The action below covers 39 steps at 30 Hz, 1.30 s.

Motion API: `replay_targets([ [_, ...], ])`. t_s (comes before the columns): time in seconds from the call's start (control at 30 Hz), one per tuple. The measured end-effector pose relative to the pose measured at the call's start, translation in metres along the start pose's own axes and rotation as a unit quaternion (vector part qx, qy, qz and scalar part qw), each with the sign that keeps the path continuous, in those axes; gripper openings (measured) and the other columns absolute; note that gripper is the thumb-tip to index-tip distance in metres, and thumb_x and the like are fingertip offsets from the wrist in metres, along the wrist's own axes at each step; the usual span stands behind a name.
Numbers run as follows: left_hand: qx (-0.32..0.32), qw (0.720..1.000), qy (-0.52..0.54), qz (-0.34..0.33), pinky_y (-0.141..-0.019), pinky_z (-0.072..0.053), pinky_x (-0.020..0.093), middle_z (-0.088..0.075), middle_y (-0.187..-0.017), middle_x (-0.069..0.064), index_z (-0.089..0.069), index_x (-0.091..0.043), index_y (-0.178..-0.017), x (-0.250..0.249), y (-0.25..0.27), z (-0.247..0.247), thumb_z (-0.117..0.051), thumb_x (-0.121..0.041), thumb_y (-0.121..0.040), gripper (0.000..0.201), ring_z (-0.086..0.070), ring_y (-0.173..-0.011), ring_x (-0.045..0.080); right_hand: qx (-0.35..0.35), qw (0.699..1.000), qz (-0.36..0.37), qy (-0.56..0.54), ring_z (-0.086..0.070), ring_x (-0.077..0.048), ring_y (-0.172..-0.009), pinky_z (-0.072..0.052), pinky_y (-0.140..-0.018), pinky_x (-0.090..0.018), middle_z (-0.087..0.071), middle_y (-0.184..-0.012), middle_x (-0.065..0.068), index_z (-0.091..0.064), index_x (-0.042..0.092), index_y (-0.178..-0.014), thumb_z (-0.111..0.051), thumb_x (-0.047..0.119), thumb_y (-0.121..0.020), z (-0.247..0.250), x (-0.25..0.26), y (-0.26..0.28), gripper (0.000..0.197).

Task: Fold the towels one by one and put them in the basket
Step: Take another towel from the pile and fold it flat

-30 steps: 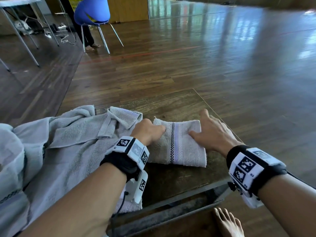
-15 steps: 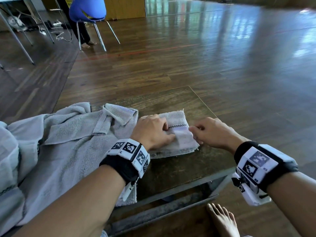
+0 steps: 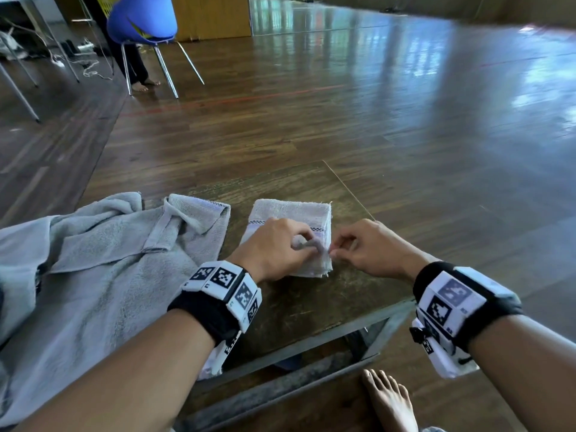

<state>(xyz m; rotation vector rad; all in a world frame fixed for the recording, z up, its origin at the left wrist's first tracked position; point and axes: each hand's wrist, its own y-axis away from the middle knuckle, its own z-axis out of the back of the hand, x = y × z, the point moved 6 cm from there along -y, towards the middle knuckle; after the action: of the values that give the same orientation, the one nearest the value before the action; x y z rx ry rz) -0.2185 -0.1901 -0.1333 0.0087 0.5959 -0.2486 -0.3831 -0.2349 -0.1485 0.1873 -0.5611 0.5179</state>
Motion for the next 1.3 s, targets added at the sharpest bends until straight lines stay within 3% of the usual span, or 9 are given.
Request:
replay_targets([
  [0.13, 0.045, 0.998, -0.025, 0.021, -0.079, -0.047, 0.028, -0.064, -0.1, -0.011, -0.068, -0.029, -0.092, -0.002, 0.0, -0.006, -0.083, -0.047, -0.071, 0.031, -0.057, -0.097, 0.009, 0.024, 0.999, -0.025, 0.006, -0.066, -0.008, -0.088, -0.055, -0.084, -0.032, -0.072, -0.09, 0.009, -0.076, 0.026, -0.086, -0.076, 0.03, -0.086, -0.004, -0.003, 0.0, 0.004],
  [0.27, 0.012, 1.0, 0.0, 0.012, -0.071, -0.042, 0.026, -0.065, -0.087, -0.008, -0.066, -0.028, -0.08, -0.004, -0.002, -0.002, -0.079, -0.042, -0.079, 0.018, -0.061, -0.088, 0.013, 0.018, 0.999, -0.023, -0.012, -0.064, -0.006, -0.08, -0.052, -0.074, -0.024, -0.071, -0.082, 0.009, -0.074, 0.025, -0.082, -0.081, 0.034, -0.083, -0.002, 0.001, 0.002, 0.011],
  [0.43, 0.017, 0.997, 0.065, 0.035, -0.092, -0.052, 0.048, -0.074, -0.102, 0.018, -0.074, -0.023, -0.087, -0.002, -0.002, 0.004, -0.081, -0.048, -0.074, 0.03, -0.067, -0.102, 0.033, 0.053, 0.998, -0.015, -0.022, -0.068, -0.007, -0.083, -0.052, -0.076, -0.022, -0.074, -0.086, 0.008, -0.076, 0.027, -0.087, -0.078, 0.025, -0.083, -0.009, 0.003, 0.004, 0.005],
  [0.5, 0.008, 0.997, 0.071, 0.037, -0.094, -0.052, 0.041, -0.074, -0.103, 0.015, -0.074, -0.023, -0.088, 0.0, -0.002, 0.004, -0.081, -0.047, -0.075, 0.028, -0.068, -0.102, 0.031, 0.058, 0.998, -0.015, -0.014, -0.067, -0.008, -0.084, -0.051, -0.077, -0.023, -0.073, -0.087, 0.009, -0.075, 0.026, -0.087, -0.075, 0.026, -0.086, -0.009, 0.002, 0.002, 0.001],
  [0.6, -0.05, 0.995, 0.085, 0.024, -0.071, -0.045, 0.01, -0.075, -0.089, -0.001, -0.075, -0.025, -0.084, -0.001, -0.001, 0.007, -0.081, -0.042, -0.078, 0.019, -0.066, -0.084, 0.009, 0.032, 0.999, -0.02, -0.008, -0.057, -0.004, -0.071, -0.042, -0.064, -0.021, -0.064, -0.074, 0.011, -0.066, 0.027, -0.074, -0.073, 0.031, -0.088, -0.006, -0.003, -0.001, 0.017],
  [0.7, -0.051, 0.995, 0.088, 0.003, -0.073, -0.046, 0.015, -0.073, -0.088, -0.006, -0.074, -0.026, -0.086, -0.005, 0.001, 0.001, -0.082, -0.043, -0.077, 0.021, -0.065, -0.084, 0.006, 0.021, 0.999, -0.028, -0.004, -0.051, -0.006, -0.064, -0.039, -0.06, -0.023, -0.057, -0.068, 0.01, -0.056, 0.027, -0.066, -0.071, 0.031, -0.089, -0.007, -0.004, -0.002, 0.029],
  [0.97, -0.02, 0.991, 0.133, 0.016, -0.079, -0.047, 0.016, -0.068, -0.1, -0.007, -0.076, -0.022, -0.079, -0.004, 0.003, -0.013, -0.09, -0.033, -0.067, 0.021, -0.062, -0.092, 0.003, -0.026, 0.998, -0.028, -0.05, -0.058, -0.007, -0.068, -0.046, -0.063, -0.024, -0.064, -0.074, 0.009, -0.065, 0.03, -0.083, -0.072, 0.027, -0.087, 0.001, 0.0, 0.0, 0.008],
  [1.13, -0.12, 0.969, 0.216, 0.008, -0.076, -0.053, 0.013, -0.077, -0.085, -0.004, -0.079, -0.022, -0.08, -0.008, 0.004, 0.002, -0.087, -0.028, -0.073, 0.012, -0.071, -0.082, 0.006, 0.007, 0.997, -0.029, -0.065, -0.059, -0.006, -0.06, -0.05, -0.059, -0.023, -0.068, -0.068, 0.01, -0.072, 0.036, -0.072, -0.076, 0.031, -0.087, -0.002, 0.002, 0.0, 0.017],
  [1.3, -0.127, 0.975, 0.169, -0.067, -0.081, -0.056, 0.02, -0.072, -0.095, -0.007, -0.081, -0.018, -0.09, -0.022, 0.007, -0.01, -0.084, -0.029, -0.077, 0.017, -0.068, -0.089, 0.004, 0.039, 0.994, -0.056, -0.088, -0.042, -0.01, -0.052, -0.038, -0.052, -0.028, -0.052, -0.057, 0.005, -0.072, 0.011, -0.072, -0.067, 0.017, -0.09, -0.004, -0.003, -0.001, 0.019],
])
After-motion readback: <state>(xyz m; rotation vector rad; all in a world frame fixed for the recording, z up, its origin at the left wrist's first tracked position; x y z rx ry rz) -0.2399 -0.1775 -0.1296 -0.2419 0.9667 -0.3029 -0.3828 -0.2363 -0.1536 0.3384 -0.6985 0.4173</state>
